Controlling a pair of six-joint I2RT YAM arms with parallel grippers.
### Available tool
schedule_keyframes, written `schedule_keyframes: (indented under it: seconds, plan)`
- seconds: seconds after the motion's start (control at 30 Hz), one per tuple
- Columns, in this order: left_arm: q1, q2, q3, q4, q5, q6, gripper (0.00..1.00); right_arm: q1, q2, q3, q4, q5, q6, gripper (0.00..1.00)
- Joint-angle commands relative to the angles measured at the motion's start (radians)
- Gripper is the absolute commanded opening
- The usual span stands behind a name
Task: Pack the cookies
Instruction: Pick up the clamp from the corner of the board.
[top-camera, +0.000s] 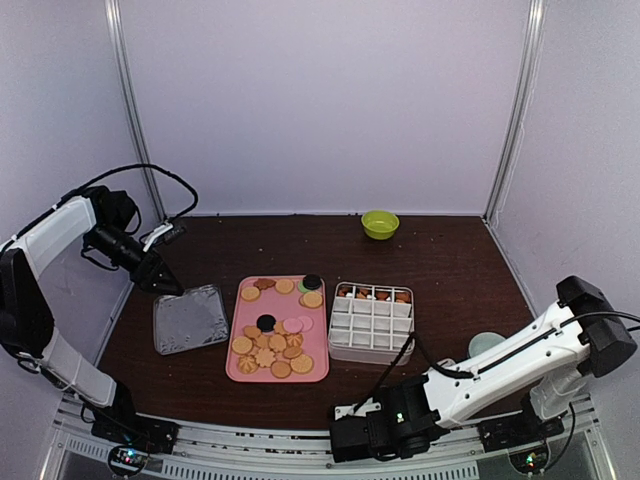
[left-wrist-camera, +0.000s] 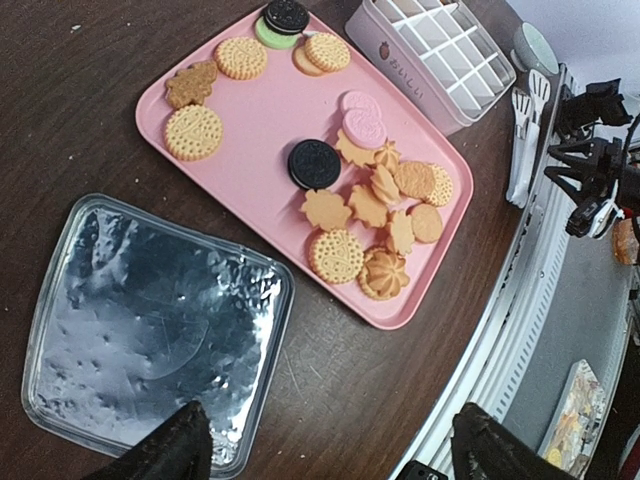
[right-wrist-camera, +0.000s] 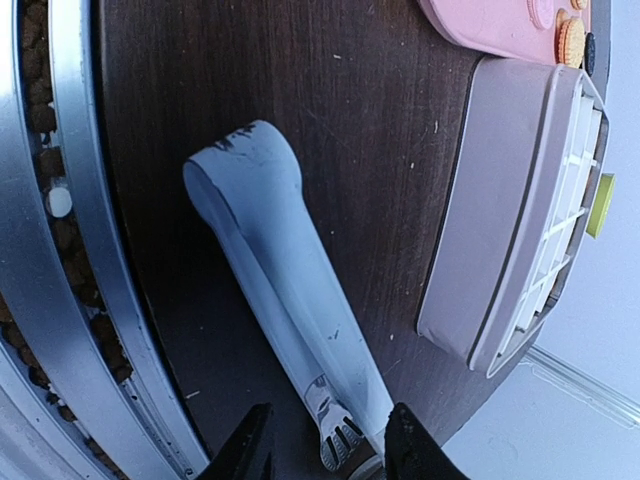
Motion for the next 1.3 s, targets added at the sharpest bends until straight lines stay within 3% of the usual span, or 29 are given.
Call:
schedule_keyframes:
  seconds: [0.0, 0.3, 0.83, 1.1, 1.27]
  plan:
    - [-0.001, -0.011, 0.031, -0.028, -0.008, 0.024, 0.85, -0.005, 0.006, -0.024, 0.027, 0.02, -0.011, 0.38]
    - [-0.001, -0.008, 0.041, -0.04, -0.013, 0.025, 0.85, -0.021, 0.098, -0.05, 0.113, 0.12, -0.007, 0.31]
    - [0.0, -0.016, 0.043, -0.046, -0.005, 0.023, 0.85, -0.027, 0.082, -0.046, 0.152, 0.282, 0.013, 0.0]
    - [-0.001, -0.027, 0.04, -0.052, 0.002, 0.027, 0.85, -0.048, 0.034, -0.039, 0.154, 0.307, 0.023, 0.0]
    - [0.0, -0.029, 0.056, -0.053, 0.033, 0.02, 0.85, -0.131, -0.034, 0.071, 0.153, 0.356, 0.008, 0.0]
